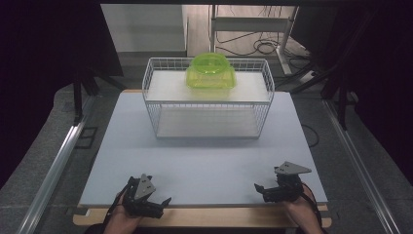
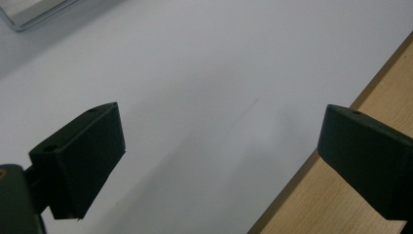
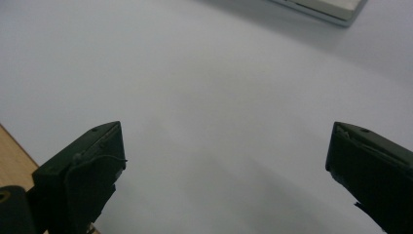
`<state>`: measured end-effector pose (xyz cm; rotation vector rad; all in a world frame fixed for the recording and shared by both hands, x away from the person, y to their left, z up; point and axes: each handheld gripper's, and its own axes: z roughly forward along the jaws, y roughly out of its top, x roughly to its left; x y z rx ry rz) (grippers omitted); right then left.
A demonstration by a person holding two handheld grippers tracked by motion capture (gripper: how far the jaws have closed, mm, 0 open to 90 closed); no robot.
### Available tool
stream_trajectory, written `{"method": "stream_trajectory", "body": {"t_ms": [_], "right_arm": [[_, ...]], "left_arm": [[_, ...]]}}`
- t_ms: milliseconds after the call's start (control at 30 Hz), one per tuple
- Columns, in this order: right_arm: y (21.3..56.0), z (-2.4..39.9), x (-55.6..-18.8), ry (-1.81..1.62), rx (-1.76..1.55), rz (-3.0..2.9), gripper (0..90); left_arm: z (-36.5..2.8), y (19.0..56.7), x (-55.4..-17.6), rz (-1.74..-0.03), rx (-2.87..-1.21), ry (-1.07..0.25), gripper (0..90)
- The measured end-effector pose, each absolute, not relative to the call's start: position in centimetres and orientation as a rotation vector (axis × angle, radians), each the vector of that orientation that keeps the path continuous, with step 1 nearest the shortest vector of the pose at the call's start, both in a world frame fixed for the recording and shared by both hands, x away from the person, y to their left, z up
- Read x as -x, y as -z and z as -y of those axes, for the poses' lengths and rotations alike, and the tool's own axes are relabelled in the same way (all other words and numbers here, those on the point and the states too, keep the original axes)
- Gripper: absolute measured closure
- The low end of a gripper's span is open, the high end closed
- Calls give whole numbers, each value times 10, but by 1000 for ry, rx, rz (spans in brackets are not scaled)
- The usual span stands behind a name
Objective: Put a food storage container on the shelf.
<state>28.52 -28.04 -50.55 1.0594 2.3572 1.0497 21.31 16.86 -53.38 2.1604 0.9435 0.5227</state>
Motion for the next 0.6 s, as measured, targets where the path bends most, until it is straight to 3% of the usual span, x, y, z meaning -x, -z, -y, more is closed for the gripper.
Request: {"method": "stream_trajectory", "body": {"t_ms": [600], "right_arm": [[520, 277, -290, -935, -1078, -2438, 13]], "left_arm": [[-169, 537, -215, -950, -2167, -509, 30]]}}
